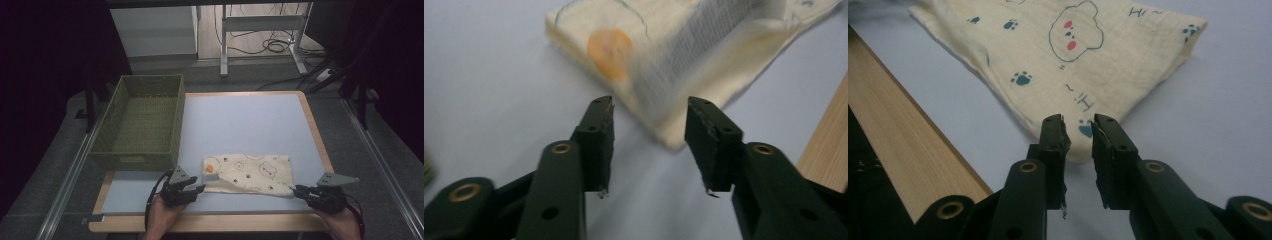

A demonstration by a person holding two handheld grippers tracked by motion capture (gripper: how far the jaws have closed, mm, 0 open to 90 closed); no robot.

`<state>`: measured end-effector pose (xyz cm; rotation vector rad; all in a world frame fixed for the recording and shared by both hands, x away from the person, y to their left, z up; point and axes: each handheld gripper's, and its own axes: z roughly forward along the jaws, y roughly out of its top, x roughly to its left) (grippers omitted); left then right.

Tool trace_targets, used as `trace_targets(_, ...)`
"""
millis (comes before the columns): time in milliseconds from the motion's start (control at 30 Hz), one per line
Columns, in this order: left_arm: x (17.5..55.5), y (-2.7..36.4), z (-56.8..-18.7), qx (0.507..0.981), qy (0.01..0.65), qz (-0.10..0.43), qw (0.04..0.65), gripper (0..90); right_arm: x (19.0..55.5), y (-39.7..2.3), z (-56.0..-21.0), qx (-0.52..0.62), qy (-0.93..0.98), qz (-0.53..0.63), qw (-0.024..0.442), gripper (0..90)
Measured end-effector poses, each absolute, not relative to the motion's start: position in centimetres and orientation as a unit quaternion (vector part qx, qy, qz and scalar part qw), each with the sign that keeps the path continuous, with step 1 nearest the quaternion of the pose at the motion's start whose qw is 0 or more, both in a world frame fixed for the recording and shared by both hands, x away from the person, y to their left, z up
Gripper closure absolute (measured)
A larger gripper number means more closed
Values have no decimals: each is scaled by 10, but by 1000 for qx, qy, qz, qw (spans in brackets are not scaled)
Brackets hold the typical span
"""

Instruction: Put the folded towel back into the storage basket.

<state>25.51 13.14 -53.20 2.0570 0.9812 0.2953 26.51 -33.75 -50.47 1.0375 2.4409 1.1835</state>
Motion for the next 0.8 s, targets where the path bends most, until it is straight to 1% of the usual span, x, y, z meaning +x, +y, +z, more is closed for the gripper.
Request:
trace_targets(67, 253, 139, -531, 816, 399, 120, 400, 521, 264, -341, -502, 359, 832, 404, 124, 726)
trace_targets(133, 255, 144, -530, 813, 407, 120, 399, 528, 266, -345, -499, 364, 829, 405, 128, 720)
trace_targets(300, 270, 140, -524, 805, 419, 123, 402, 592, 278, -345, -495, 369, 823, 409, 136, 718)
trace_targets(367, 281, 130, -521, 805, 418, 127, 401, 627, 287, -341, -494, 369, 823, 410, 136, 718)
trace_targets(467, 298, 116, -517, 807, 418, 139, 392, 647, 300, -336, -494, 372, 821, 412, 137, 717)
trace_targets(567, 317, 103, -514, 806, 420, 151, 387, 637, 313, -331, -494, 374, 819, 413, 137, 714)
trace_targets(633, 328, 94, -513, 809, 417, 160, 381, 606, 323, -326, -495, 376, 818, 414, 132, 711)
trace_targets(733, 343, 82, -517, 823, 410, 171, 354, 589, 326, -324, -497, 375, 819, 414, 131, 707)
trace_targets(767, 347, 79, -520, 828, 406, 169, 347, 600, 327, -323, -497, 375, 819, 414, 131, 706)
trace_targets(800, 350, 76, -524, 837, 400, 165, 334, 635, 327, -323, -498, 375, 819, 414, 130, 706)
